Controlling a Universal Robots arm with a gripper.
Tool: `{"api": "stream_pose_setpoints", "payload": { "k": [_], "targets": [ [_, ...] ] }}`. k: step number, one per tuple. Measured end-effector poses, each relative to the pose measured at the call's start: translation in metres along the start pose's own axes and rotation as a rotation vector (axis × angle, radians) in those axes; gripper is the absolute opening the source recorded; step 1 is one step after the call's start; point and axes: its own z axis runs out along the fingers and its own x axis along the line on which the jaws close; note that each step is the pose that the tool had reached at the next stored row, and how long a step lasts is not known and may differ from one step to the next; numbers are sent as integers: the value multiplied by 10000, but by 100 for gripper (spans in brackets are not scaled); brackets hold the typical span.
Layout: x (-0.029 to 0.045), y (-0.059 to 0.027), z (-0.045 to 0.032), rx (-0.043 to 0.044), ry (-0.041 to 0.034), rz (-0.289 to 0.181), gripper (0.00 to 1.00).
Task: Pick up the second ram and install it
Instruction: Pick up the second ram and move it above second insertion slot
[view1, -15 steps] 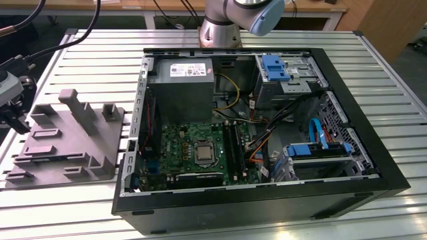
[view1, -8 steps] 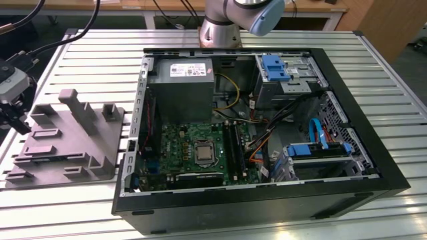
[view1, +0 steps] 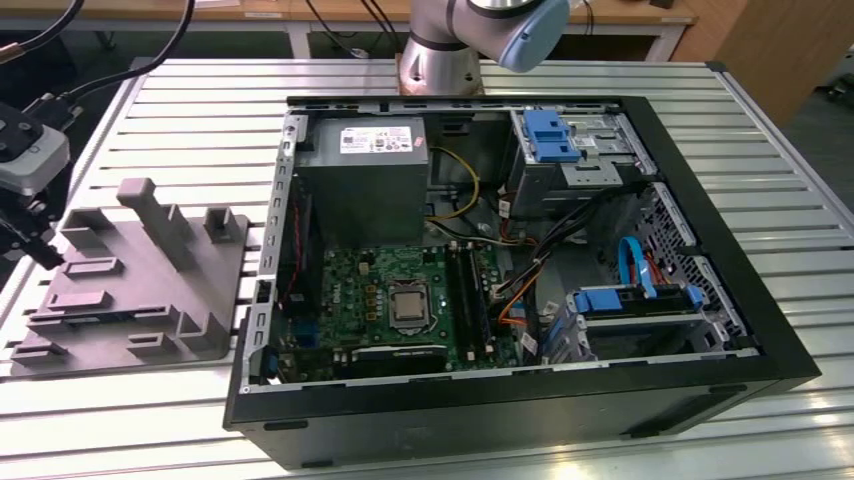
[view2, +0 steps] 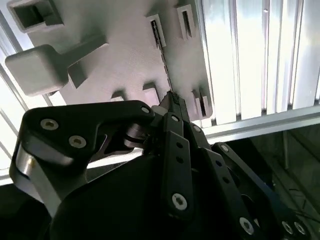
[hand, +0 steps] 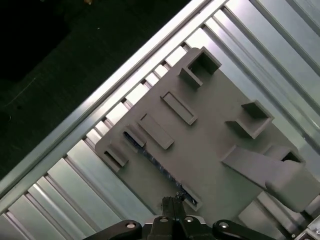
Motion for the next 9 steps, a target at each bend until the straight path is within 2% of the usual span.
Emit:
{"api": "stream_pose_setpoints", "payload": {
  "k": [9],
  "targets": [
    [0,0,14,-10,-25,-1635,10]
  ]
}}
